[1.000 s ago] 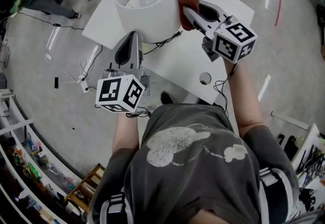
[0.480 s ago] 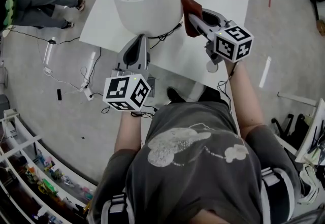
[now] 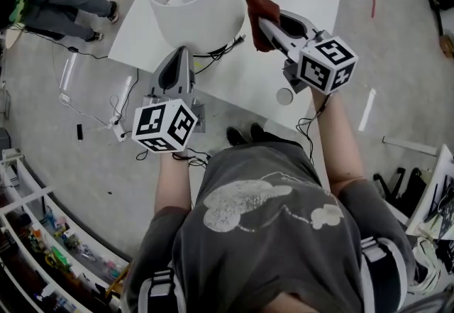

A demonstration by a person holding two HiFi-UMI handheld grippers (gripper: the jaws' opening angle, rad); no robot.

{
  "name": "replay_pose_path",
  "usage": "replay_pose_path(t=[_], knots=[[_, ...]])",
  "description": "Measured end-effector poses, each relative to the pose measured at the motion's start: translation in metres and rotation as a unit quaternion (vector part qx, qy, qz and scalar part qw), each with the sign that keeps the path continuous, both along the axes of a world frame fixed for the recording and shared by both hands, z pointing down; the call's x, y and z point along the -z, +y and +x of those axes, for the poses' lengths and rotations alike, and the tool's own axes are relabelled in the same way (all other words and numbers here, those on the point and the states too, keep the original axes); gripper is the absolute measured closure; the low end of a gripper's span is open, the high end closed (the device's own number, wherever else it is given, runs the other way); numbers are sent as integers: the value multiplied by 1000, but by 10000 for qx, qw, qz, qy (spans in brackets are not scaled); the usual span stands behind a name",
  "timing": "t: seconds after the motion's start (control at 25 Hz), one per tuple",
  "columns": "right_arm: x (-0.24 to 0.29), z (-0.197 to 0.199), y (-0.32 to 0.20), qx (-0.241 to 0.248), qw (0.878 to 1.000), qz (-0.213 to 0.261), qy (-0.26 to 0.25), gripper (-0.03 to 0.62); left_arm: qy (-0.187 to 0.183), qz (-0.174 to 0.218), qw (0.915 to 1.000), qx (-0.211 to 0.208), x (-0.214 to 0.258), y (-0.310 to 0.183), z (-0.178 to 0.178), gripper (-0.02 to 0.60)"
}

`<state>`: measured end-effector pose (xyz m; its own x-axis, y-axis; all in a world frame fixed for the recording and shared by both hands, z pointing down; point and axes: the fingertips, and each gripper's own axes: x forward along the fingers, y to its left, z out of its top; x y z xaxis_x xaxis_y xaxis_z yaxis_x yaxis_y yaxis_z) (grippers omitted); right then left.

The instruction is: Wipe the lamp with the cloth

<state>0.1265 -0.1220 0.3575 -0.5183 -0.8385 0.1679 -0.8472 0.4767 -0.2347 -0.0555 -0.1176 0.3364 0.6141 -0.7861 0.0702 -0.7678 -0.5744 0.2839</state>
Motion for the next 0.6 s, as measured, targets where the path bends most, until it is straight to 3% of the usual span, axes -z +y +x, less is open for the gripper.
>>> replay_pose_path(t=[0.32,0.6], knots=[[72,-35,-12,843,9930,815,-128,503,-106,276,9983,496,36,12,-4,574],[76,-67,-16,1185,9888,899,84,503,-84,235,9976,643,43,13,-10,574]])
